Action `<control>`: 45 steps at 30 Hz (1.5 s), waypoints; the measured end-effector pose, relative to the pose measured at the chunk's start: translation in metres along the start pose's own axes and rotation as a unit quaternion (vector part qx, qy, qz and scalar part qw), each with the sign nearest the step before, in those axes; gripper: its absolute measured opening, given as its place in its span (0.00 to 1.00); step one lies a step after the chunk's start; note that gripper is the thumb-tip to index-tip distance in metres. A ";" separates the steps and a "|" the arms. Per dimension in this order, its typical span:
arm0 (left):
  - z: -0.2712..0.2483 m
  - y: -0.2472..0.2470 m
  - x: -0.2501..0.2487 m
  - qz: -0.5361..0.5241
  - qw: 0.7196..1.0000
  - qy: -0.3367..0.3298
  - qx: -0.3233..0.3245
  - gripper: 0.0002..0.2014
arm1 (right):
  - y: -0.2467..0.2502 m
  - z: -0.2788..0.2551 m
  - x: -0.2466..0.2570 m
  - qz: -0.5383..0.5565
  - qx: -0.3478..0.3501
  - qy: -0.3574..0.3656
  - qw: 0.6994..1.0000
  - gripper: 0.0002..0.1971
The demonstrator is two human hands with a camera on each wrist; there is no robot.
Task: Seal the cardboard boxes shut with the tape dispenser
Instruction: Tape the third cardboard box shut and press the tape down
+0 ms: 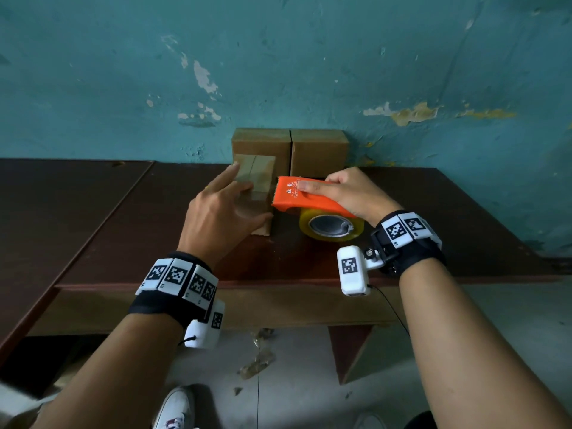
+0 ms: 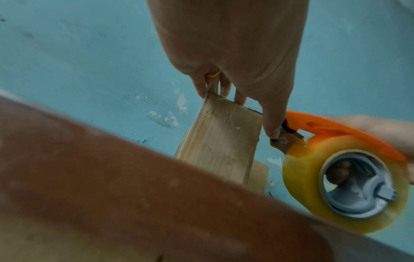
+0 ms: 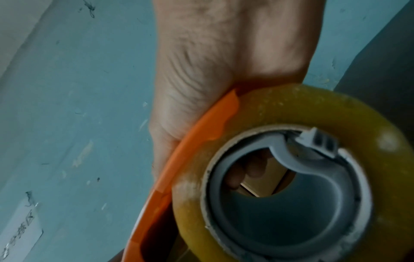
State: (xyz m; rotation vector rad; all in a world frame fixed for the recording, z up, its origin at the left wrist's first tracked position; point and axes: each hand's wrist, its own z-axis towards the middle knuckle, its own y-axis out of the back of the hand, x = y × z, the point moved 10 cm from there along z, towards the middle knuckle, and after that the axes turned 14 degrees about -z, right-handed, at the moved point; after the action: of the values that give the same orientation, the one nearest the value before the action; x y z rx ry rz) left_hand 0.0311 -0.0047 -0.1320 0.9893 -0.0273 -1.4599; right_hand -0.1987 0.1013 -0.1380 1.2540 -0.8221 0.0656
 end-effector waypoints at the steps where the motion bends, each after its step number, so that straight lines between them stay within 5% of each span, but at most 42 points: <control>1: 0.000 -0.004 0.000 0.011 1.000 0.012 0.009 0.36 | -0.001 0.000 0.001 0.003 0.002 0.002 1.000 0.45; 9: -0.001 -0.011 -0.018 0.080 0.996 -0.024 -0.017 0.41 | 0.000 -0.007 -0.010 0.067 0.041 0.004 0.997 0.29; 23: -0.003 -0.024 -0.017 0.119 0.990 -0.077 -0.009 0.37 | 0.004 -0.018 -0.029 0.142 0.030 -0.001 0.989 0.32; 31: -0.003 -0.023 -0.017 0.122 0.989 -0.086 -0.016 0.31 | 0.018 -0.021 -0.045 0.132 0.020 -0.008 0.991 0.39; 40: -0.003 -0.023 -0.015 0.108 0.990 -0.085 -0.024 0.32 | 0.019 -0.019 -0.034 0.067 0.029 -0.014 0.997 0.29; 45: -0.004 -0.019 -0.018 0.093 0.990 -0.099 -0.034 0.23 | 0.011 -0.011 -0.020 -0.001 0.051 -0.042 0.998 0.29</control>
State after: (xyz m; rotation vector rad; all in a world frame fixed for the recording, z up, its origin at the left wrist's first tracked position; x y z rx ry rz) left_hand 0.0150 0.0157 -0.1361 0.7617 -0.2077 -1.3728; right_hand -0.2129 0.1218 -0.1410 1.3610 -0.8989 0.0541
